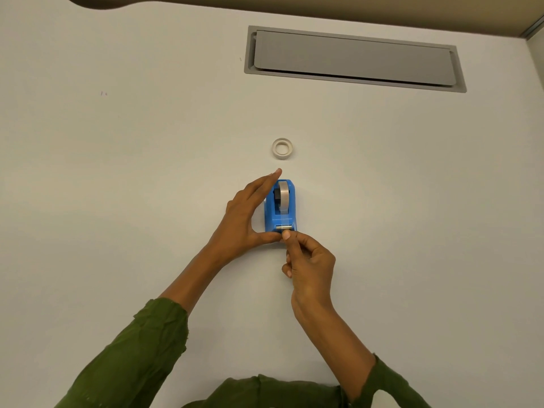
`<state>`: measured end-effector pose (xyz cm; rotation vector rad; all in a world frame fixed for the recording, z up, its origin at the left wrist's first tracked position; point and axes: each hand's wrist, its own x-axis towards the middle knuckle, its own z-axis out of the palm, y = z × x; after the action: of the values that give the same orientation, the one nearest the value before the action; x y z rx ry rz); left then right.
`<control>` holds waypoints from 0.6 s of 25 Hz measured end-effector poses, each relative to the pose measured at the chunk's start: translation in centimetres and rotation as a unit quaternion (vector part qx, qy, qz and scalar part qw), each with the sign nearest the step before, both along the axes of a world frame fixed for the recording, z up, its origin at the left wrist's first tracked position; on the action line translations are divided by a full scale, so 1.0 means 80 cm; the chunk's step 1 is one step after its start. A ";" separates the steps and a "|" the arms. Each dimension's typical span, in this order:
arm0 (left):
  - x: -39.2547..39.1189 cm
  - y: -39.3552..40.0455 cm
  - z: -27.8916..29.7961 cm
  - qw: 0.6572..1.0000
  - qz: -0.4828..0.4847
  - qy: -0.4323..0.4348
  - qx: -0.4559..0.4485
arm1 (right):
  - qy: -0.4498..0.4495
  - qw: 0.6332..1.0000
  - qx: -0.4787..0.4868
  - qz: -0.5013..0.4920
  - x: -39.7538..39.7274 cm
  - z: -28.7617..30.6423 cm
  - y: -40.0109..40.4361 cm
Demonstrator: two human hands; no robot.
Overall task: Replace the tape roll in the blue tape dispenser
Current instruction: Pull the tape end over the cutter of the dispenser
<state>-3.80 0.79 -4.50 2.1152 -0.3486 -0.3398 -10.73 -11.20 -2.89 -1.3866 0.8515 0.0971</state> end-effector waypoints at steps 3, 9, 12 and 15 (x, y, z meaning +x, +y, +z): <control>0.001 0.001 0.000 1.000 -0.008 -0.008 0.014 | 0.020 1.000 -0.012 -0.008 0.002 -0.003 0.002; 0.001 0.002 -0.002 1.000 -0.009 -0.003 0.020 | 0.023 1.000 0.014 -0.014 0.004 -0.003 -0.002; 0.002 0.001 -0.003 1.000 -0.009 -0.001 0.020 | 0.026 0.999 0.025 -0.017 0.005 -0.003 -0.004; 0.002 0.001 -0.002 1.000 -0.005 -0.004 0.016 | 0.038 0.999 0.035 -0.018 0.007 -0.004 -0.005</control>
<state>-3.66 0.88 -4.68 2.1469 -0.3613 -0.3441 -10.15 -11.58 -3.18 -1.3084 0.9276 0.1506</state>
